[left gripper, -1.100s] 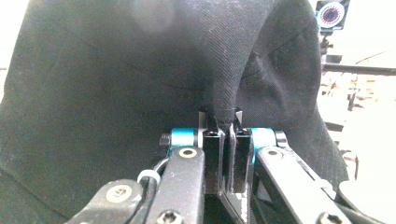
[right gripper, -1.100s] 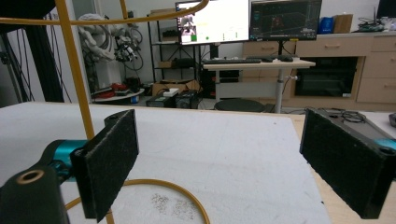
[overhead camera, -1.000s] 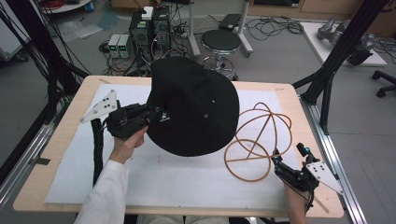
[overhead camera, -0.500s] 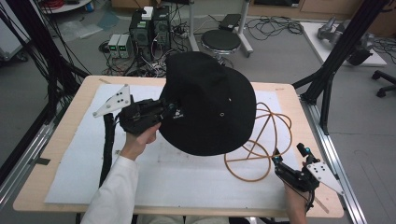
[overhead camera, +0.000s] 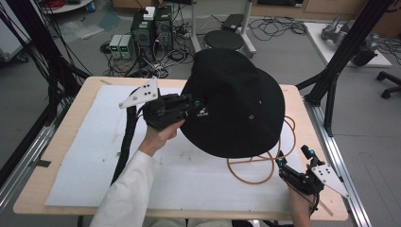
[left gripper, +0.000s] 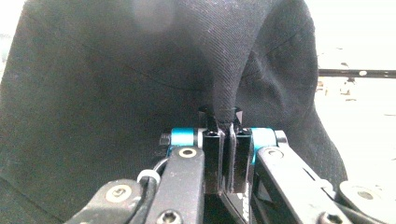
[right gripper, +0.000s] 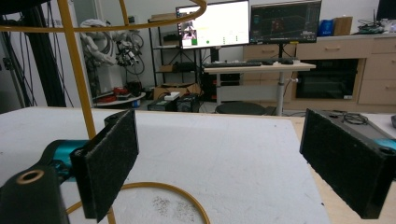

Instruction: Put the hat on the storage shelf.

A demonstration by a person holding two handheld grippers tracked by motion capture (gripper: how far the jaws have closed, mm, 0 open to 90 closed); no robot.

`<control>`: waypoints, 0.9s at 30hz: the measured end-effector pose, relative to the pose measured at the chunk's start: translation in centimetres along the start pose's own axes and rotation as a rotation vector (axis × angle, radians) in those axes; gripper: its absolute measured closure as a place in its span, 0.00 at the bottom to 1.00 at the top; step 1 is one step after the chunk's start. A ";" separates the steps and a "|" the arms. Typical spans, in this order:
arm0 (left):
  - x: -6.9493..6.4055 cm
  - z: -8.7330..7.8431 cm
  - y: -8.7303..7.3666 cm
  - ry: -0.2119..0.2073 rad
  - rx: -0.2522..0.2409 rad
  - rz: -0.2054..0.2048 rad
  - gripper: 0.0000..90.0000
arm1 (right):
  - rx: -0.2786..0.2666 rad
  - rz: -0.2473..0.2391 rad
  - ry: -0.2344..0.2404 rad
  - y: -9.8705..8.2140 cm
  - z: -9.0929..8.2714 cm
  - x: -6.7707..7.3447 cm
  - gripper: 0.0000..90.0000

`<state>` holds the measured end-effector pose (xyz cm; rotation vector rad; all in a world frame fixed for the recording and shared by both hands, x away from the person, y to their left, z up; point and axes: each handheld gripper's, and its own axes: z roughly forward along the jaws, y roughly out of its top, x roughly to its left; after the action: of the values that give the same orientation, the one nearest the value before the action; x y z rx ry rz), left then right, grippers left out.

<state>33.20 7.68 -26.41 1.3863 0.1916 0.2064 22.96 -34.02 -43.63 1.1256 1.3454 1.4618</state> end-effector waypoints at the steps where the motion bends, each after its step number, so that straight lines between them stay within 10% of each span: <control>1: 0.0 0.0 0.0 0.000 0.000 0.000 0.97 | 0.001 0.000 -0.001 0.0 0.0 0.0 0.12; 27: -0.7 8.7 -1.8 -0.114 0.125 -0.020 0.97 | -0.006 0.004 0.008 0.0 -0.2 -0.2 0.12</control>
<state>34.75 -1.09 -26.62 1.5153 0.1256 0.0995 22.82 -34.24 -43.62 1.1206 1.3443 1.4732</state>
